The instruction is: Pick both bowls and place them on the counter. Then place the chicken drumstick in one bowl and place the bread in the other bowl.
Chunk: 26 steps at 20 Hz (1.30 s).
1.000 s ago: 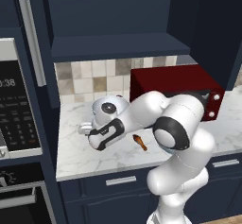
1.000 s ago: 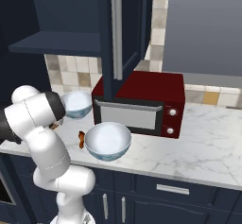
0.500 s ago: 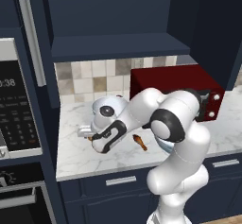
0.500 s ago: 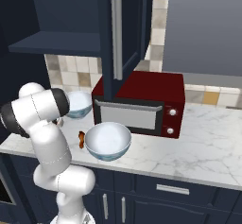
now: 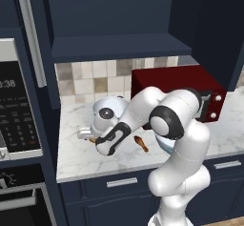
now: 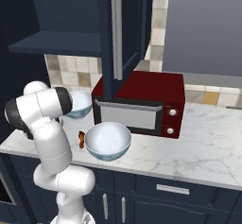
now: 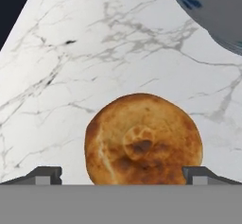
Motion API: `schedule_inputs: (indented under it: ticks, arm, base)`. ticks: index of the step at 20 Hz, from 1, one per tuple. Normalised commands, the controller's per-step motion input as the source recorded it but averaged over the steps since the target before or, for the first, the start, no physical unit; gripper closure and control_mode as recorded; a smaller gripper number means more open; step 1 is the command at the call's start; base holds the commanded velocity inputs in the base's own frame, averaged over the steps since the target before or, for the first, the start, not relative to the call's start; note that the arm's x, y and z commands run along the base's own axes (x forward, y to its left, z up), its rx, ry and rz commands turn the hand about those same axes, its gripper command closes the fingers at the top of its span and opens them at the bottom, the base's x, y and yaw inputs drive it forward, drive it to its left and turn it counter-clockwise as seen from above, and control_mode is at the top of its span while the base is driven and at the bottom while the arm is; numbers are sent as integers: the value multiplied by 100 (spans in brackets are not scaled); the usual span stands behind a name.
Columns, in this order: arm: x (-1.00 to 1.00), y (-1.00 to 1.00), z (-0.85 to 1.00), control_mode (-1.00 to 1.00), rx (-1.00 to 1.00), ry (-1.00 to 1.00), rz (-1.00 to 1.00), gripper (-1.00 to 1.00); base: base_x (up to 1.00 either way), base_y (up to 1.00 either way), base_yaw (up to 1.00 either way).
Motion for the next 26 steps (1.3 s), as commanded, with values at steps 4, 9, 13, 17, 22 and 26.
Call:
schedule_inputs:
  ticks: [4, 9, 13, 17, 22, 26]
  arm:
    - [8, -8, -14, -100, -5, 0, 0, -100]
    - [4, -18, -16, -100, -7, 0, 0, -100]
    - [4, -14, -19, -100, -3, 0, -2, -100]
    - [3, -11, -30, -100, 0, 1, -1, 100]
    - [2, -7, -27, -100, 0, 1, 0, 100]
    - [-1, -14, -7, -100, 0, 0, 0, 100]
  base:
    - [0, 0, 0]
    - [0, 0, 0]
    - [0, 0, 0]
    - [0, 0, 0]
    - [0, 0, 0]
    - [0, 0, 0]
